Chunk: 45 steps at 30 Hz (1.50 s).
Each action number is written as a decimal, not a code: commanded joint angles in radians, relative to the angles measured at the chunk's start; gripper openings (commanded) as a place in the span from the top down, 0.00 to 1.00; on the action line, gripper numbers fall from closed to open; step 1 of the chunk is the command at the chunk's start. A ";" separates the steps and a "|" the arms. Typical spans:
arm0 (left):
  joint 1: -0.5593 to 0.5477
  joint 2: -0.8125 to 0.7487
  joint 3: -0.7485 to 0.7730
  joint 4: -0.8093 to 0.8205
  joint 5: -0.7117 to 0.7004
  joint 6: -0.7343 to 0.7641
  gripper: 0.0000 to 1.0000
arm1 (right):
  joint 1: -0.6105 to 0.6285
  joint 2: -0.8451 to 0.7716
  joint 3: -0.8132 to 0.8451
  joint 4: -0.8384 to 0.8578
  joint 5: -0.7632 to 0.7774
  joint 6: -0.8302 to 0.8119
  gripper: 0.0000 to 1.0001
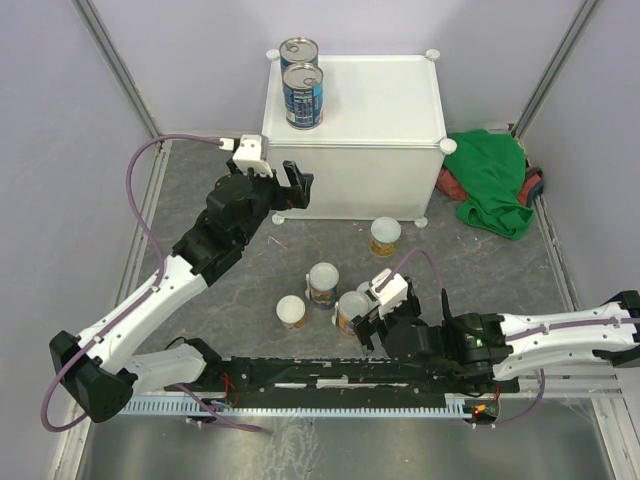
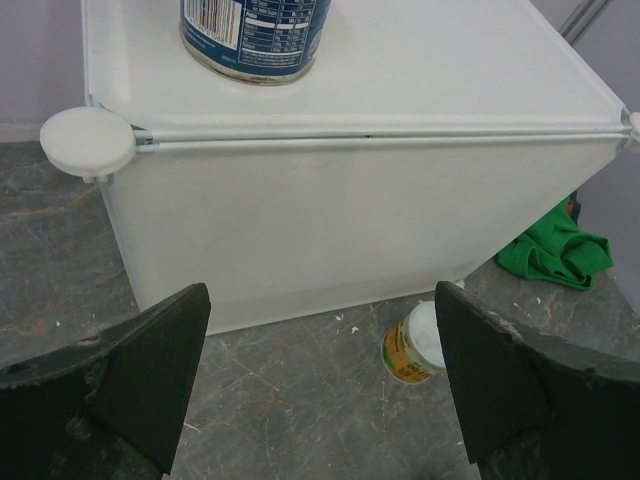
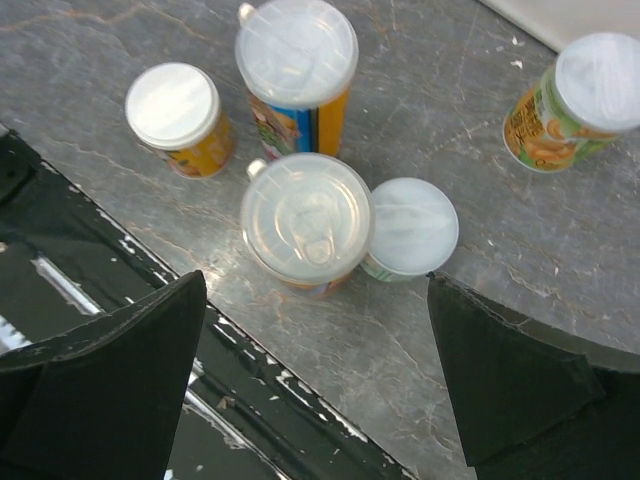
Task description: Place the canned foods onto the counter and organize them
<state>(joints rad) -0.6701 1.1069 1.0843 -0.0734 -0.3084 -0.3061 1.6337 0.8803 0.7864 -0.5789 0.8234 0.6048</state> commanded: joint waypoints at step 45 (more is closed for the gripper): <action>-0.006 0.014 -0.053 0.065 0.016 -0.041 0.01 | -0.229 0.147 -0.273 0.533 -0.172 -0.071 0.08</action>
<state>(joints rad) -0.6701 1.1152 1.0386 -0.0654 -0.3042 -0.3294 1.4231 1.0317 0.5407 -0.1360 0.6861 0.5640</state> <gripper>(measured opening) 0.992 0.950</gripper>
